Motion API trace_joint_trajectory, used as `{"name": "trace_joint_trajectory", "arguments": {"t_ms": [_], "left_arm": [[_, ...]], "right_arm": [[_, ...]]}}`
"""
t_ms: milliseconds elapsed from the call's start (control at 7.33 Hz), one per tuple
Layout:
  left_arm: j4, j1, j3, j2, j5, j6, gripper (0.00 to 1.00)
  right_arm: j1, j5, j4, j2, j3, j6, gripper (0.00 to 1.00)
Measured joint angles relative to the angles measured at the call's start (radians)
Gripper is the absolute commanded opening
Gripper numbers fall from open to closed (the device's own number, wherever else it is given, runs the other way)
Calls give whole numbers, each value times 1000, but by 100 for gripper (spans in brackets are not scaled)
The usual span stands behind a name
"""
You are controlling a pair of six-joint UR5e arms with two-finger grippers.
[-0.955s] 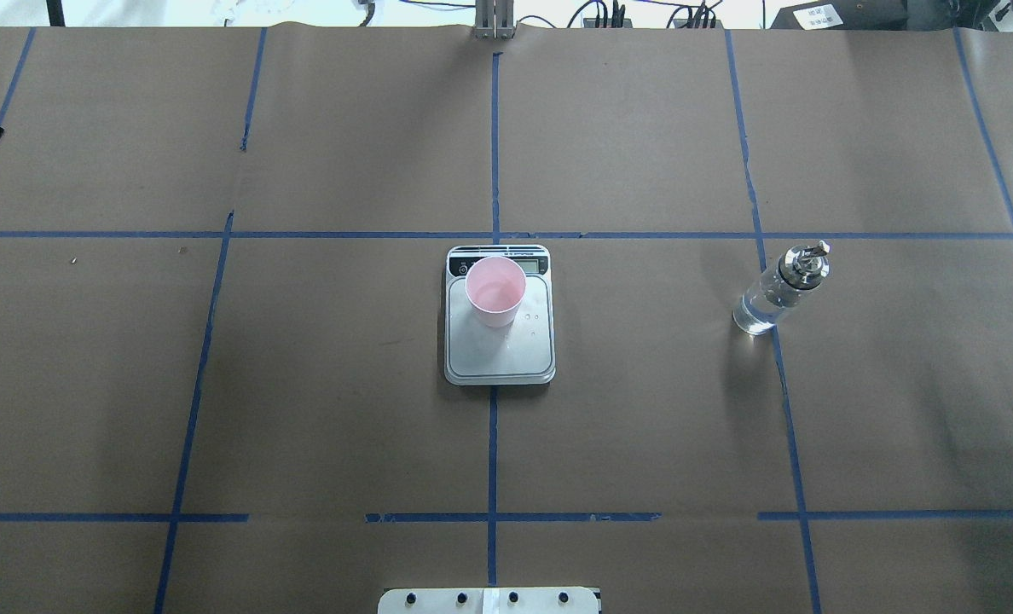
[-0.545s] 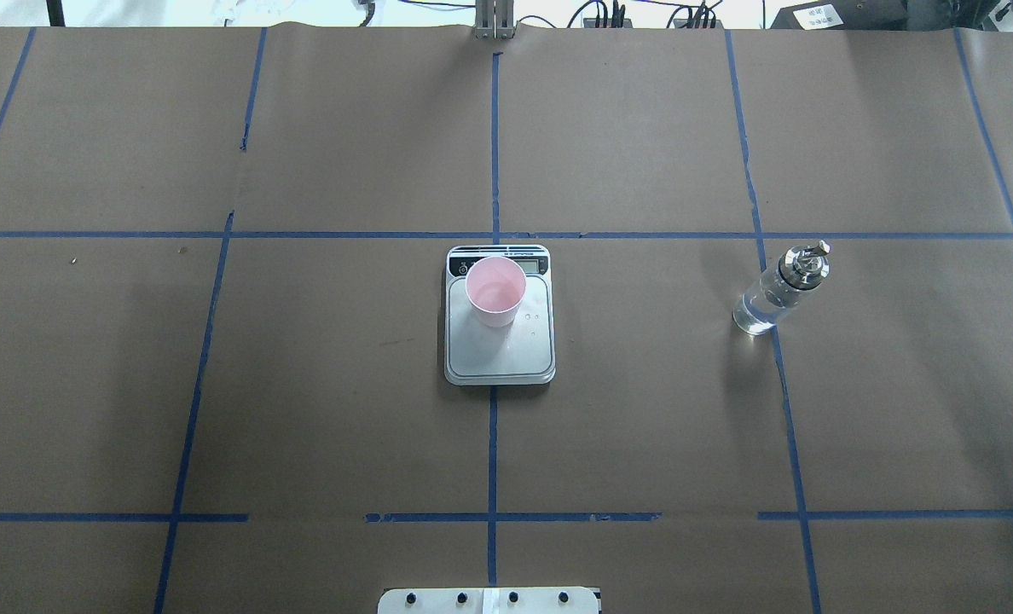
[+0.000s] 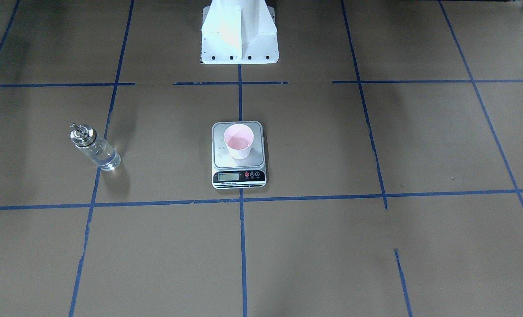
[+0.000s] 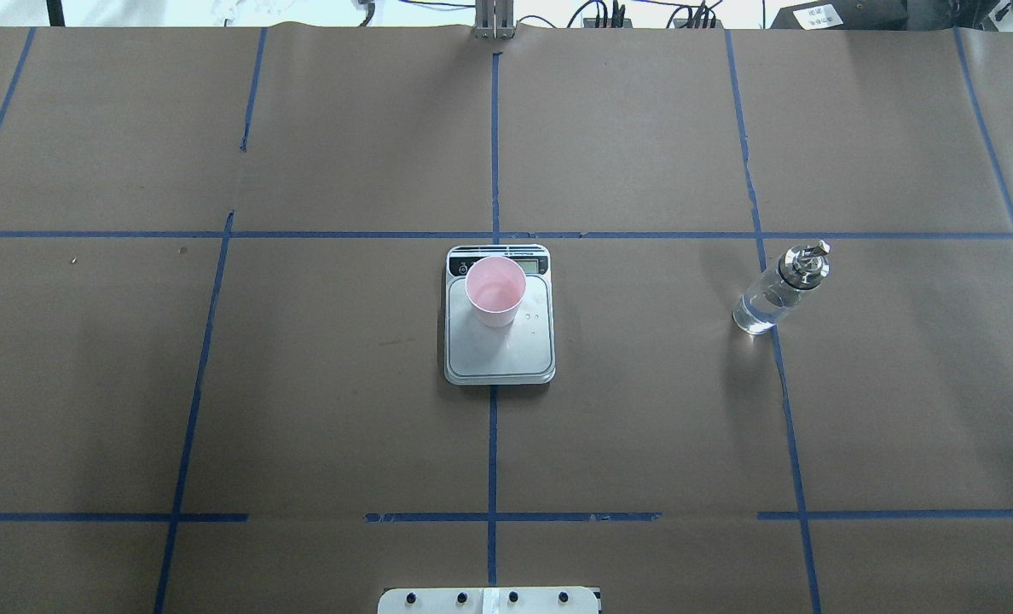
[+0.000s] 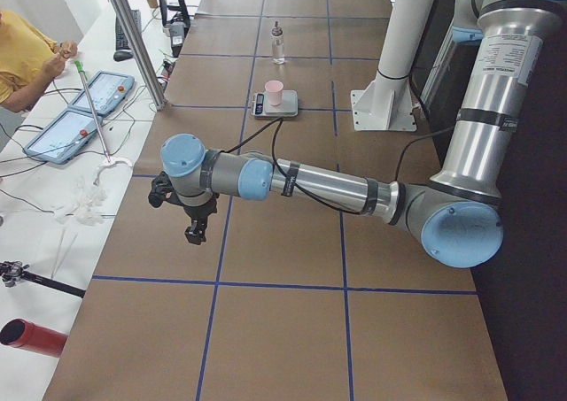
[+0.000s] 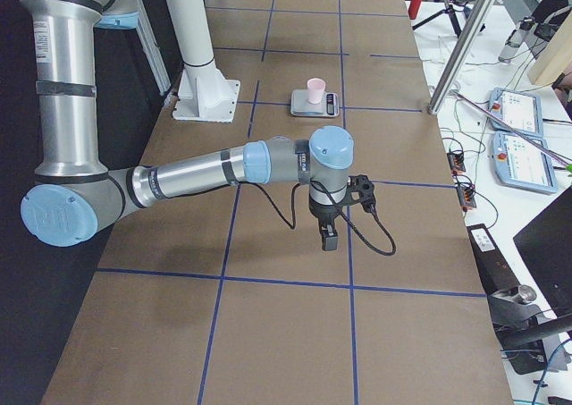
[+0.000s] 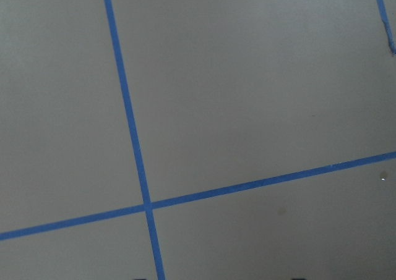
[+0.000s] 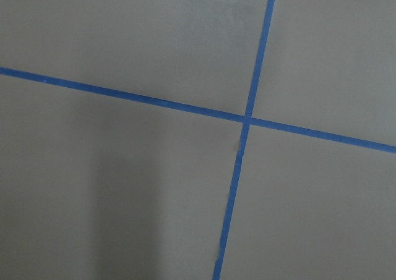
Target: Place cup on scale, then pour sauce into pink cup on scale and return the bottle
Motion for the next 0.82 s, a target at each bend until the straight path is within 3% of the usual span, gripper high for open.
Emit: {"name": "trace_joint_trajectory", "arguments": {"t_ms": [409,818], "left_arm": [[-26,-17,-94,66,72,-88,100],[-78,-13,-91,104,107,16,100]], "right_arm": [[-2,42,-3,-1,-28,3,100],[-13,38,-14,42,-61,12,100]]}}
